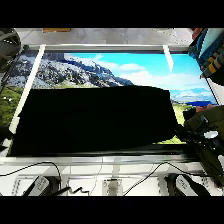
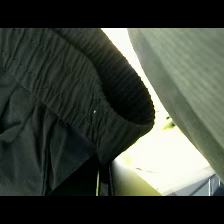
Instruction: Fold the clothes and pants, and hang the long-sleeved shirts on hangers.
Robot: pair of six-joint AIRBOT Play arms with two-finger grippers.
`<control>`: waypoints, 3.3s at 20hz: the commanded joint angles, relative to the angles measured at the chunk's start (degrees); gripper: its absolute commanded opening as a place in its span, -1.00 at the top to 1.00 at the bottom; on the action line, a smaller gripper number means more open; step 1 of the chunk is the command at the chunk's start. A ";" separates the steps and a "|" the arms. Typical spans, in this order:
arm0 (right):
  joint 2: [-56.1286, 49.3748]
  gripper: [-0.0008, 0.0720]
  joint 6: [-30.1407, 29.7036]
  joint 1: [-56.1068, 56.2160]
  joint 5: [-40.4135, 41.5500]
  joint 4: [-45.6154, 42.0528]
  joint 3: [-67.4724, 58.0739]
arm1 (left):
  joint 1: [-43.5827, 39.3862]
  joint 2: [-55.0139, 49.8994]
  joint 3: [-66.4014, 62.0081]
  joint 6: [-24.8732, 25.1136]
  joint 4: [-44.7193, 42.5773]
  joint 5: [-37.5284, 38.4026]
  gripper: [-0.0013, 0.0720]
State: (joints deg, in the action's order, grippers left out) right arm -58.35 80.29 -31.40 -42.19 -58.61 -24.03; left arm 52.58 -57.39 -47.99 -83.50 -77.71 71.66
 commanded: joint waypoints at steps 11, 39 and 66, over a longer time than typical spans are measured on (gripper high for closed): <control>0.02 0.94 -0.07 0.00 -1.36 0.35 -0.02 | 5.75 -2.49 16.72 0.98 1.49 -16.04 -0.77; 36.37 0.94 17.90 0.00 -23.45 -14.32 -5.40 | 2.34 1.79 3.82 7.93 6.40 -26.21 0.94; -10.14 0.94 27.69 6.12 19.91 5.79 -18.36 | -31.36 -37.46 -33.90 -16.65 -11.85 -38.38 0.95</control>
State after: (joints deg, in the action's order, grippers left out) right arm -61.10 105.51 -27.73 -32.36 -56.80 -42.28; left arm 24.03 -89.58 -77.97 -95.81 -86.08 33.69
